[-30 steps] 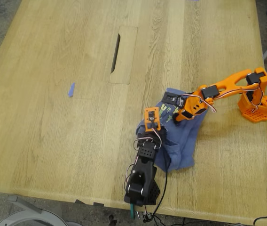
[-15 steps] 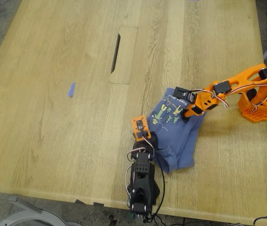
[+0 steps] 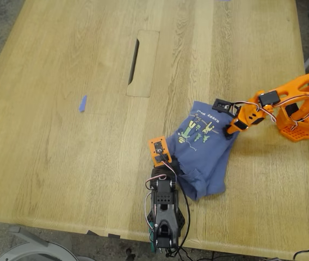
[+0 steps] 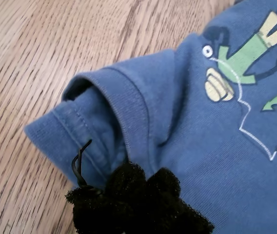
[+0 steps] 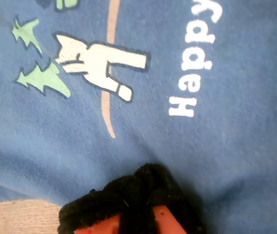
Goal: Fold a T-shirt
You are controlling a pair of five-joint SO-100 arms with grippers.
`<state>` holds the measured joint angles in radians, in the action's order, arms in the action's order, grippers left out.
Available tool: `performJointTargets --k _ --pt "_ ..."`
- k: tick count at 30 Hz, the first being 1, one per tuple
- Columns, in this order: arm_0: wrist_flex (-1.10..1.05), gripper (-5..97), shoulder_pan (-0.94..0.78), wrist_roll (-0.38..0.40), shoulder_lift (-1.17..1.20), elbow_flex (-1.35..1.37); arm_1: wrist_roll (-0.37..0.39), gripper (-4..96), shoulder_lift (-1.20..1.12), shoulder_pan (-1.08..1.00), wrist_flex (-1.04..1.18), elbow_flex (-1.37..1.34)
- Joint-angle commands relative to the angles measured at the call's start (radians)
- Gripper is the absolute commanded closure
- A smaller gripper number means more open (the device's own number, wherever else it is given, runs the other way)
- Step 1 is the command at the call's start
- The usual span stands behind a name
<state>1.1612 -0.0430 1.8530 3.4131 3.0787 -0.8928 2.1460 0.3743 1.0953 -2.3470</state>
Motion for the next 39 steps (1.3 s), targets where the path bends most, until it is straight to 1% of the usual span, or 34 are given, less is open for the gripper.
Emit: performJointTargets --k 1,7,10,14,18,20,22,26,28,30,32,35,39 --pt "0.014 92 -0.032 -0.011 0.017 -0.009 0.014 91.2 0.046 0.008 0.04 -0.035" --pt "0.109 92 -0.13 -0.023 0.175 -0.015 0.06 91.2 0.129 0.008 0.187 -0.072" --pt "0.11 92 -0.155 -0.029 0.176 -0.051 0.086 91.2 0.153 -0.017 0.253 -0.046" --pt "0.112 92 -0.147 -0.04 0.176 -0.109 0.124 91.2 0.153 -0.063 0.311 0.067" --pt "0.112 92 -0.141 -0.058 0.161 -0.219 0.163 91.3 0.163 -0.087 0.453 0.232" --pt "0.112 92 -0.118 -0.067 0.084 -0.316 0.164 91.3 0.149 -0.094 0.525 0.339" --pt "0.103 92 -0.071 -0.075 -0.052 -0.443 0.158 91.3 0.091 -0.097 0.58 0.477" --pt "0.003 92 0.037 -0.083 -0.397 -0.71 0.133 91.3 -0.152 -0.094 0.583 0.833" --pt "-0.069 92 0.081 -0.083 -0.538 -0.795 0.117 91.3 -0.313 -0.092 0.555 1.035" --pt "-0.15 92 0.132 -0.078 -0.637 -0.821 0.1 91.3 -0.46 -0.091 0.5 1.206" --pt "-0.229 92 0.183 -0.071 -0.692 -0.792 0.083 91.3 -0.561 -0.089 0.411 1.287" --pt "-0.356 92 0.265 -0.06 -0.742 -0.69 0.057 91.3 -0.621 -0.089 0.249 1.25" --pt "-0.505 92 0.37 -0.049 -0.787 -0.545 0.038 91.3 -0.584 -0.074 -0.026 0.997"
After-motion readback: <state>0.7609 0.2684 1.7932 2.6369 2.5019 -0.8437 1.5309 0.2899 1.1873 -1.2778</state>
